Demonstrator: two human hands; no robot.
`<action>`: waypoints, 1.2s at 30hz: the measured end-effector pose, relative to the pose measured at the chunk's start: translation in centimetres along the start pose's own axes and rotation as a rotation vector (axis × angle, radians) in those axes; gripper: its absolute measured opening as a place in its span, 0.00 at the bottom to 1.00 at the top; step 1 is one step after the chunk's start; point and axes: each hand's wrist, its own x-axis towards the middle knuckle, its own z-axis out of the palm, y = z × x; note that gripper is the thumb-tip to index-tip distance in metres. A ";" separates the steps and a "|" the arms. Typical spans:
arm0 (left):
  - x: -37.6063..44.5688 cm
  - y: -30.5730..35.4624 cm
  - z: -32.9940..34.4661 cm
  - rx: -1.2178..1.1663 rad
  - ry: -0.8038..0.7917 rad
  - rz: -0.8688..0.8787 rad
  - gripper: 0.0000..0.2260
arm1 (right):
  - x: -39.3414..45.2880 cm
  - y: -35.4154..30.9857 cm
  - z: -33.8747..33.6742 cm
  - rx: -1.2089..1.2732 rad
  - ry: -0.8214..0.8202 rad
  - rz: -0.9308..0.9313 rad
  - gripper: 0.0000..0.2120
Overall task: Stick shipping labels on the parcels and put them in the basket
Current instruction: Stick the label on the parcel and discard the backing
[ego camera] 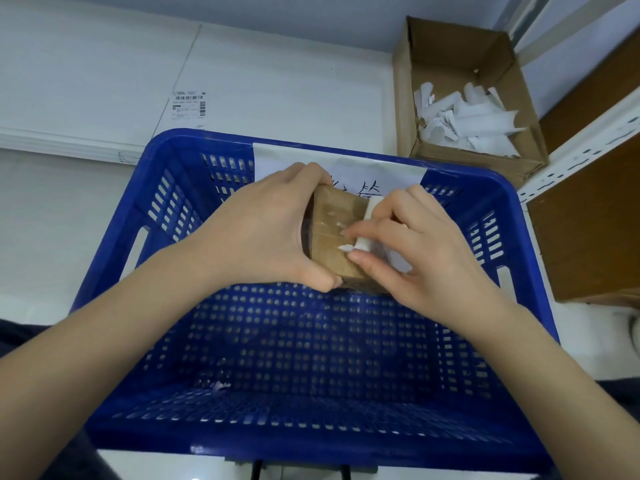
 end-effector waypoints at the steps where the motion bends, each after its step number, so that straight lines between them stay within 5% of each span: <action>1: 0.0 0.0 0.1 -0.002 0.005 0.000 0.41 | 0.0 -0.1 0.2 0.005 0.035 -0.005 0.09; 6: -0.2 -0.1 0.1 0.053 0.020 0.019 0.42 | 0.1 -0.6 1.0 -0.008 0.114 -0.011 0.06; 12: -0.2 -0.1 0.4 0.029 -0.026 0.029 0.39 | 0.3 -1.3 1.3 -0.034 0.019 -0.049 0.05; 24: 0.2 -0.5 0.1 -0.378 -0.140 -0.052 0.37 | -0.3 -1.4 0.5 0.228 0.030 0.063 0.05; 27: 0.1 -0.5 0.0 -0.338 -0.109 -0.055 0.38 | -0.5 -1.2 0.4 0.322 0.041 0.118 0.03; 33: -0.1 -0.1 0.1 -0.181 -0.015 -0.045 0.40 | -0.4 -1.5 0.7 0.323 0.096 0.200 0.13; 36: -0.2 0.1 0.3 -0.118 -0.012 -0.033 0.40 | -0.3 -1.3 1.0 0.264 0.095 0.176 0.09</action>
